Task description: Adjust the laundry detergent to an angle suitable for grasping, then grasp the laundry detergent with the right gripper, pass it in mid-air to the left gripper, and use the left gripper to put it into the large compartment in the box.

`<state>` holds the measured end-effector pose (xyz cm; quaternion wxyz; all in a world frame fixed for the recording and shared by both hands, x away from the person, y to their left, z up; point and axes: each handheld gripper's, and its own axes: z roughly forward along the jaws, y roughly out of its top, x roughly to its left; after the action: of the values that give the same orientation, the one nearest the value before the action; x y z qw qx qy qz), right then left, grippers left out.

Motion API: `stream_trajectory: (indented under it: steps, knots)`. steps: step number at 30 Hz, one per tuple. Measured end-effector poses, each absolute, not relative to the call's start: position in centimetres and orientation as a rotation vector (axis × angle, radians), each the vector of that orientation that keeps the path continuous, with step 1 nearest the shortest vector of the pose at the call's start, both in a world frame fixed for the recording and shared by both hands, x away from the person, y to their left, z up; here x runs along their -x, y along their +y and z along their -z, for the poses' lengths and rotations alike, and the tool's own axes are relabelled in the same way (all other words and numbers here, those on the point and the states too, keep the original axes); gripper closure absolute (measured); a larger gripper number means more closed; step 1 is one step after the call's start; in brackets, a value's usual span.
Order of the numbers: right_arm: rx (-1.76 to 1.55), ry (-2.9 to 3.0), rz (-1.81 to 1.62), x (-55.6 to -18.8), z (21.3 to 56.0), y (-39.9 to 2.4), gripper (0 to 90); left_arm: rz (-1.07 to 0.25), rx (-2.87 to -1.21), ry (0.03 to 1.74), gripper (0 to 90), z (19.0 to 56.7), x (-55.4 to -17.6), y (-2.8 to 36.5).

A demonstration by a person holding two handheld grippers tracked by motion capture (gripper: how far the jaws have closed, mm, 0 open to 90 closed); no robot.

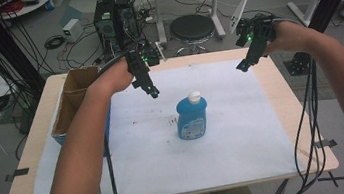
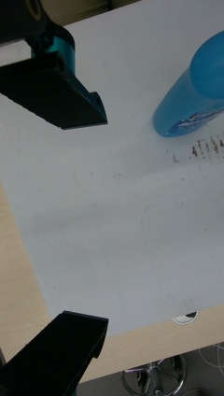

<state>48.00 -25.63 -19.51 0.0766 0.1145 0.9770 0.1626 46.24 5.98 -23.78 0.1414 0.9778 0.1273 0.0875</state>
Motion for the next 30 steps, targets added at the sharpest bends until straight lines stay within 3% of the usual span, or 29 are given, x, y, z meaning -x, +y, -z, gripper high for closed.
stream_trajectory:
  steps: [30]
  knots:
    - [-0.328, 2.936, -0.565, -46.6, 21.1, -26.8, 3.3, -0.15, -2.789, 0.355, 8.8, 24.6, -46.3, 6.0]
